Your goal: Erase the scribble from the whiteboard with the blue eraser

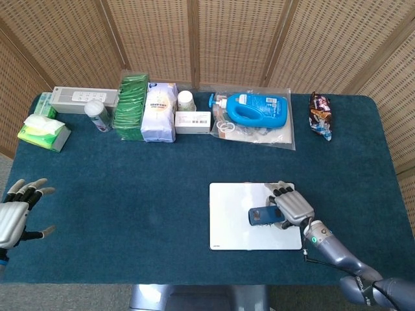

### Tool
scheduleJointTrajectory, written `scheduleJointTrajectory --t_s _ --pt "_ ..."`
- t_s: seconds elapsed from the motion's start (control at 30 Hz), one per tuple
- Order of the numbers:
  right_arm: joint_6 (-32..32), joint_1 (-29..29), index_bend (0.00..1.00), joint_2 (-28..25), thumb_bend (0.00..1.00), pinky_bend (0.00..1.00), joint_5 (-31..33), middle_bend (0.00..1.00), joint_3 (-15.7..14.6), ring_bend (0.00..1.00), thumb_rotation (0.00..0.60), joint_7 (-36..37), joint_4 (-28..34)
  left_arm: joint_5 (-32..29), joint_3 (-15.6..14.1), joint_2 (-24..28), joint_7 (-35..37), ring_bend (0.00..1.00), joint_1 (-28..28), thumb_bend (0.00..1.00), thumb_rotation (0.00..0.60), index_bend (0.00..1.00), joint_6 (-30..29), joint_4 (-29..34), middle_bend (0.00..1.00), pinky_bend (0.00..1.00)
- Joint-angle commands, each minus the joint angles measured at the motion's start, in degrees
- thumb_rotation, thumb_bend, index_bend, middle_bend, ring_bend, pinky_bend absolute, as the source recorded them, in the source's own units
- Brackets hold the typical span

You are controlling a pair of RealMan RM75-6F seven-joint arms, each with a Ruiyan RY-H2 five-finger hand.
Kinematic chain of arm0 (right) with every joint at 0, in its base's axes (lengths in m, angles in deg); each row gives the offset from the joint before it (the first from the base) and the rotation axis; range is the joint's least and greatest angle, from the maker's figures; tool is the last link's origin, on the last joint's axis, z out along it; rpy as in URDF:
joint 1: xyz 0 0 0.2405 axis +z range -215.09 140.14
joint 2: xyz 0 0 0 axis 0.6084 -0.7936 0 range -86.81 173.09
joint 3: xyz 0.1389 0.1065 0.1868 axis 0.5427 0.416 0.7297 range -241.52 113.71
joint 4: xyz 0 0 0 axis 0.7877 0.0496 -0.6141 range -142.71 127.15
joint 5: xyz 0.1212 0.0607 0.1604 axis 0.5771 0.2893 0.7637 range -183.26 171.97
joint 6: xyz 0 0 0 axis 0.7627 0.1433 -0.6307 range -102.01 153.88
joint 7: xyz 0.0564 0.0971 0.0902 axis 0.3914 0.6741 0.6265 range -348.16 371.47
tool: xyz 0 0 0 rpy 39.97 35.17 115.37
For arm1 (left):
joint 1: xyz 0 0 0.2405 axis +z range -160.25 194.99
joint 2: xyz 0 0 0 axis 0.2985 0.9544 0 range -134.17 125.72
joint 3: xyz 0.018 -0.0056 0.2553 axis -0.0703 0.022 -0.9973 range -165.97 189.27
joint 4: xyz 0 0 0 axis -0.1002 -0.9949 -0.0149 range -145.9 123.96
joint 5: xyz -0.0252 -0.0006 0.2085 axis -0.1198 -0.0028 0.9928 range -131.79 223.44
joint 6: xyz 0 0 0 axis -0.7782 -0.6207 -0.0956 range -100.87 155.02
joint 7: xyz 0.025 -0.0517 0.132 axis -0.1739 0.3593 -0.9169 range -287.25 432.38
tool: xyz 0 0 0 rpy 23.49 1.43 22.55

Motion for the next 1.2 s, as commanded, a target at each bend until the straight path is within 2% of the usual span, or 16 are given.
scheduleJointTrajectory --t_s 0.03,0.3,0.73,1.2 --pt "-0.4 -0.2 0.81 -0.9 0.28 0.00 0.8 0.05 0.6 0.00 0.600 0.0 -0.3 -0.1 0.0 0.0 0.0 0.16 0.0 0.17 0.600 0.24 0.1 0.0 0.13 0.00" --pt "-0.8 0.0 0.80 -2.3 0.28 0.00 1.5 0.05 1.6 0.00 0.600 -0.5 1.5 0.0 0.1 -0.4 -0.2 0.16 -0.4 0.17 0.600 0.24 0.5 0.0 0.13 0.00" --pt "0.4 -0.2 0.80 0.1 0.28 0.00 0.2 0.05 -0.8 0.00 0.600 -2.4 4.1 -0.4 0.0 -0.2 0.2 0.16 0.0 0.17 0.600 0.24 0.2 -0.3 0.13 0.00" --pt "-0.8 -1.9 0.80 -1.5 0.28 0.00 0.0 0.05 -2.1 0.00 0.600 -2.3 4.5 -0.2 0.1 -0.3 -0.2 0.16 -0.4 0.17 0.600 0.24 0.6 0.0 0.13 0.00"
